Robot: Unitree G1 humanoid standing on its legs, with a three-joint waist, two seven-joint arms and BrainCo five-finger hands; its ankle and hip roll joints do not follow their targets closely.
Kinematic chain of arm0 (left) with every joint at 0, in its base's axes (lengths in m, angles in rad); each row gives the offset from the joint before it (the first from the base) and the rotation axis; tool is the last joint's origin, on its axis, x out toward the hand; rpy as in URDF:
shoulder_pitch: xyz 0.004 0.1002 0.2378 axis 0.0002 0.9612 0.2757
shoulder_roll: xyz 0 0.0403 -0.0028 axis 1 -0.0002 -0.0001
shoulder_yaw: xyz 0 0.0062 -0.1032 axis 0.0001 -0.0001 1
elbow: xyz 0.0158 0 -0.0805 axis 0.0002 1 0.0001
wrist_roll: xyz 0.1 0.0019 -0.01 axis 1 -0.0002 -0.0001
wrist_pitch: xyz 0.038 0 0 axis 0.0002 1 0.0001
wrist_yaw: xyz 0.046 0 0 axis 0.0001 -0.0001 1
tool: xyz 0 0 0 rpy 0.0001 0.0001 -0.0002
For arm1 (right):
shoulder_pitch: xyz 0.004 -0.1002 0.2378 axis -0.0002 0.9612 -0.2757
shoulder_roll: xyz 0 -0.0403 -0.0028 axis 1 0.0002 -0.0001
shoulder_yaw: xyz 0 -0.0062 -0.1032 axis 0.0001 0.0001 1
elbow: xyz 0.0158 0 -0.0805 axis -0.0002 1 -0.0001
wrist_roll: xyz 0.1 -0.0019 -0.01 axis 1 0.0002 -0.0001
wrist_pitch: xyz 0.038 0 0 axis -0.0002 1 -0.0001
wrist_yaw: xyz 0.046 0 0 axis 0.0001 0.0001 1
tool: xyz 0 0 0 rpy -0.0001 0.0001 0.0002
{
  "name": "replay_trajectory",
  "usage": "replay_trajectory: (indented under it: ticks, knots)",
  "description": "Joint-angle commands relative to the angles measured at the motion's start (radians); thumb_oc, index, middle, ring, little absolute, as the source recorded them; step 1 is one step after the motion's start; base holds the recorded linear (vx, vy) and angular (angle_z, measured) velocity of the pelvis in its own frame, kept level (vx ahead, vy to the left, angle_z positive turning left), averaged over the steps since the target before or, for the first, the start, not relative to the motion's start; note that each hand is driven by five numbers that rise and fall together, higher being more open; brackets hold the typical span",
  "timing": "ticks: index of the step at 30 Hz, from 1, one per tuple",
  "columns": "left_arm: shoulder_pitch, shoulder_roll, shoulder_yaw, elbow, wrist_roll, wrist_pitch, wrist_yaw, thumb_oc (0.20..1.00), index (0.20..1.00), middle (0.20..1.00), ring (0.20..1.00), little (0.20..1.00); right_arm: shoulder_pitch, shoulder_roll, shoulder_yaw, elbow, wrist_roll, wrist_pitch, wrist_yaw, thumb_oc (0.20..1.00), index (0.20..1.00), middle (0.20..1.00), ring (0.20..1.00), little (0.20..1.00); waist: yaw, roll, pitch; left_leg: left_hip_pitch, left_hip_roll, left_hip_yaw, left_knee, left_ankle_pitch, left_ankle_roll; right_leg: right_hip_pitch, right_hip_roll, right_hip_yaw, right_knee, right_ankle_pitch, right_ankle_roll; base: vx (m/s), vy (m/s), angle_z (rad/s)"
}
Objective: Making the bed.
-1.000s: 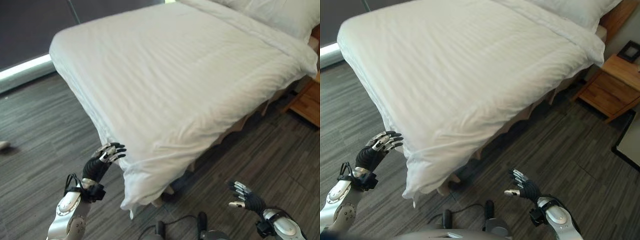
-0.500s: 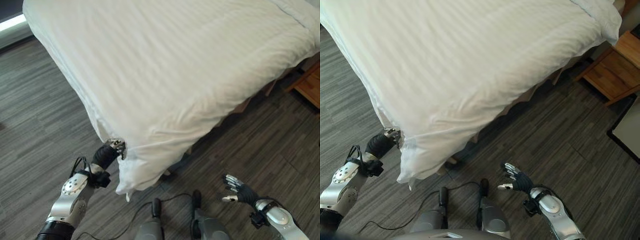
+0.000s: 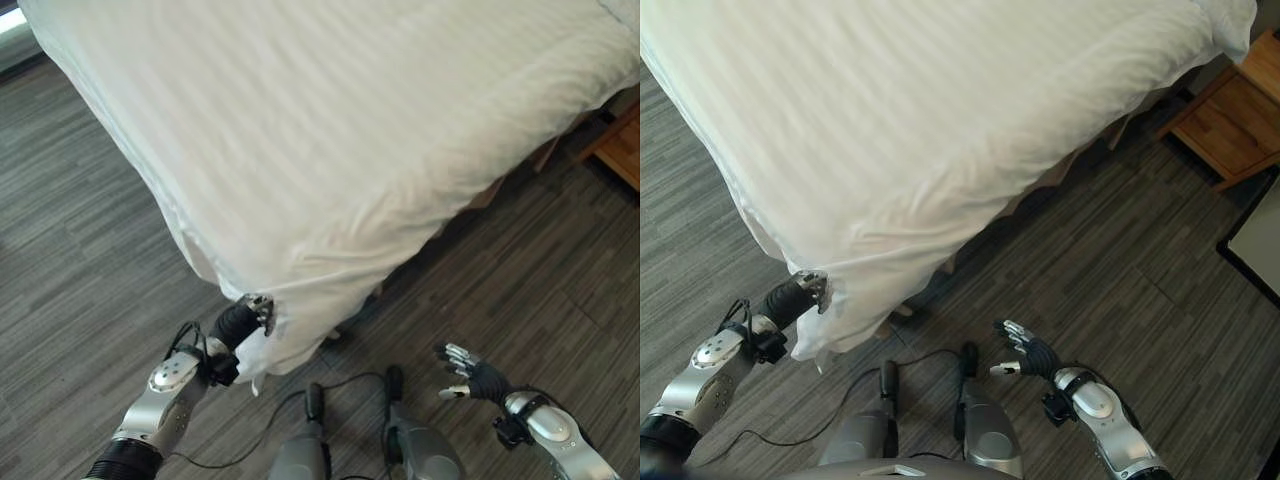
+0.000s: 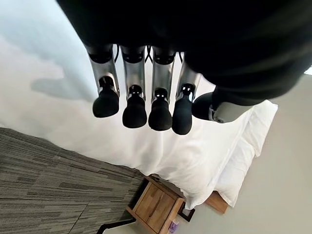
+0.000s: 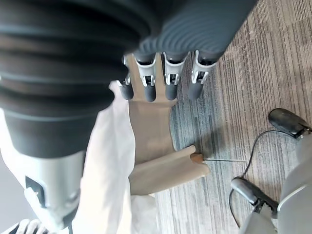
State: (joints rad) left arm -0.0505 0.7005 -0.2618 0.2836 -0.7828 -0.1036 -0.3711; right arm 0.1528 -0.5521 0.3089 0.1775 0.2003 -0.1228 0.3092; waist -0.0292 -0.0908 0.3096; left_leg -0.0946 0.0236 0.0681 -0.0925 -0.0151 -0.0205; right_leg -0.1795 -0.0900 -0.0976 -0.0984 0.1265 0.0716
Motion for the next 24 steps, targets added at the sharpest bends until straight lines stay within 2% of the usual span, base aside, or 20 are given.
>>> replay_trajectory:
  ticks: [1,6,9,15,18,19,20,24]
  knots:
    - [-0.093,-0.020,0.008,0.069,-0.009,-0.040,-0.001,0.200,0.200,0.200,0.200,0.200,-0.044,-0.047,0.034,-0.030,0.041,-0.057,-0.022,1.000,1.000,1.000,1.000,1.000,-0.014,0.000,-0.001,-0.077,-0.012,-0.036,0.005,0.101,0.009,-0.042,-0.013,0.003,0.114,-0.001,0.064,-0.03,-0.002,-0.03]
    - [-0.166,-0.036,0.018,0.167,0.019,-0.054,0.032,0.200,0.200,0.200,0.200,0.200,-0.056,-0.055,0.036,-0.021,0.042,-0.055,-0.029,1.000,1.000,1.000,1.000,1.000,-0.021,-0.015,0.023,-0.116,-0.003,-0.033,0.005,0.111,0.007,-0.084,-0.003,0.005,0.120,0.008,0.064,-0.03,-0.012,-0.02]
    - [-0.233,-0.062,0.044,0.307,0.060,-0.056,0.072,0.200,0.200,0.200,0.200,0.200,-0.073,-0.056,0.035,-0.010,0.037,-0.050,-0.043,1.000,1.000,1.000,1.000,1.000,-0.031,-0.034,0.036,-0.142,0.008,-0.029,0.005,0.118,0.003,-0.106,0.004,0.006,0.114,0.020,0.065,0.00,-0.014,-0.05]
    - [-0.237,-0.112,0.041,0.466,0.142,-0.034,0.065,0.200,0.200,0.200,0.200,0.200,-0.071,-0.051,0.024,0.002,0.036,-0.047,-0.054,1.000,1.000,1.000,1.000,1.000,-0.037,-0.035,0.044,-0.136,0.009,-0.021,0.005,0.112,0.001,-0.105,0.007,0.008,0.116,0.012,0.062,0.02,0.006,-0.04]
    - [-0.209,-0.159,0.039,0.535,0.176,-0.020,0.044,0.200,0.200,0.200,0.200,0.200,-0.071,-0.044,0.025,0.010,0.037,-0.047,-0.055,1.000,1.000,1.000,1.000,1.000,-0.035,-0.031,0.050,-0.129,0.009,-0.020,0.005,0.106,0.002,-0.103,0.008,0.014,0.125,0.001,0.060,0.00,0.000,0.00]
    - [-0.178,-0.200,0.042,0.587,0.204,-0.011,0.030,0.200,0.200,0.200,0.200,0.200,-0.071,-0.037,0.027,0.010,0.038,-0.045,-0.052,1.000,1.000,1.000,1.000,1.000,-0.033,-0.030,0.054,-0.126,0.010,-0.021,0.005,0.104,0.003,-0.103,0.007,0.015,0.129,-0.004,0.058,0.01,-0.001,-0.03]
    - [-0.178,-0.200,0.042,0.587,0.204,-0.011,0.029,0.200,0.200,0.200,0.200,0.200,-0.071,-0.037,0.027,0.010,0.038,-0.045,-0.053,1.000,1.000,1.000,1.000,1.000,-0.033,-0.029,0.054,-0.125,0.010,-0.021,0.005,0.104,0.003,-0.103,0.007,0.015,0.130,-0.004,0.058,0.02,-0.010,-0.05]
    - [-0.102,-0.293,0.062,0.691,0.289,-0.006,0.047,0.200,0.200,0.200,0.200,0.200,-0.078,-0.016,0.031,0.025,0.029,-0.042,-0.066,1.000,1.000,1.000,1.000,1.000,-0.017,-0.031,0.066,-0.126,0.011,-0.030,0.005,0.106,0.005,-0.099,0.008,0.005,0.130,-0.008,0.056,0.02,-0.030,-0.02]
